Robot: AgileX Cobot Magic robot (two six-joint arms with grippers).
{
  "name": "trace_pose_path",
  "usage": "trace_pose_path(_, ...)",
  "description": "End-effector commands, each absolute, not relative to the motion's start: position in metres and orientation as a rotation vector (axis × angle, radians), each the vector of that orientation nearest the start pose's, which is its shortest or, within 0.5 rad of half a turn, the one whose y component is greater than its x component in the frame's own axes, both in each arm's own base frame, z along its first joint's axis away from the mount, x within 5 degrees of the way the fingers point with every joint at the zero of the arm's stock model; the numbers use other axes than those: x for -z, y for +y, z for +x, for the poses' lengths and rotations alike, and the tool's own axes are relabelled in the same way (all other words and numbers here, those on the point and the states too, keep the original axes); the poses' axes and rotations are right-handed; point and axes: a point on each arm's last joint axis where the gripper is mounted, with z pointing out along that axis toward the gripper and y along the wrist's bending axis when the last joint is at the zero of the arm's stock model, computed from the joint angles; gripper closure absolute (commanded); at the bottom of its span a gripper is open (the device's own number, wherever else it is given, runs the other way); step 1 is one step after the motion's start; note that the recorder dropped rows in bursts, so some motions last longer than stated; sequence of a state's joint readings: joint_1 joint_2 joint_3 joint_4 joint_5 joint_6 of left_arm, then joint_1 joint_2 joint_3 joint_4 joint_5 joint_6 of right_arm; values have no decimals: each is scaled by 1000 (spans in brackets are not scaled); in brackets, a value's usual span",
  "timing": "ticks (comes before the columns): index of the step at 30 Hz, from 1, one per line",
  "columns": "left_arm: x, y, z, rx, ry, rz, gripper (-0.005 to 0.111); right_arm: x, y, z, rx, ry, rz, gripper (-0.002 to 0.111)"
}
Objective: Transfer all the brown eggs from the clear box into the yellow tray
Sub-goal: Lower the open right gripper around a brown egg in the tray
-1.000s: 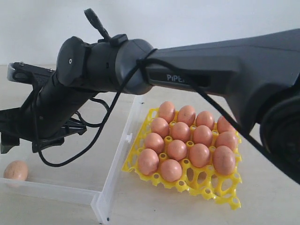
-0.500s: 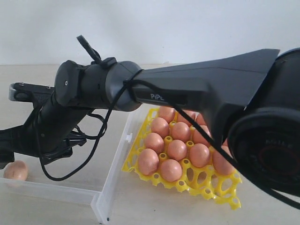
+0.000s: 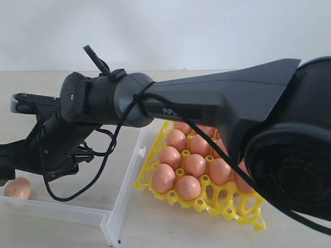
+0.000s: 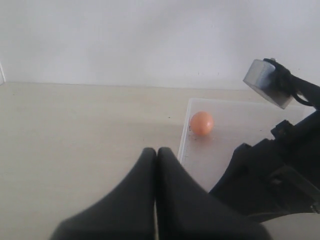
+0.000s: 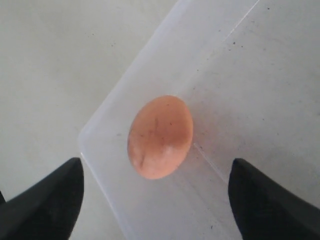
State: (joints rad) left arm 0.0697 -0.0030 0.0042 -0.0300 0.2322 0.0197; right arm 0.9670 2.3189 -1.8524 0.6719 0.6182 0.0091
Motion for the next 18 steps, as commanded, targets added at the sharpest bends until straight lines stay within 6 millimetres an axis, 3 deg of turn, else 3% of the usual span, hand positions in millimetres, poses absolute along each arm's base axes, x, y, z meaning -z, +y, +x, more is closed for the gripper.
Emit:
trace_pose_path(1, -192, 3, 55, -35, 1714, -67, 111, -161, 447, 262, -1044, 2634, -711, 33)
trace_pose_path(18, -192, 3, 55, -35, 1714, -67, 111, -144, 462, 257, -1073, 2644, -708, 33)
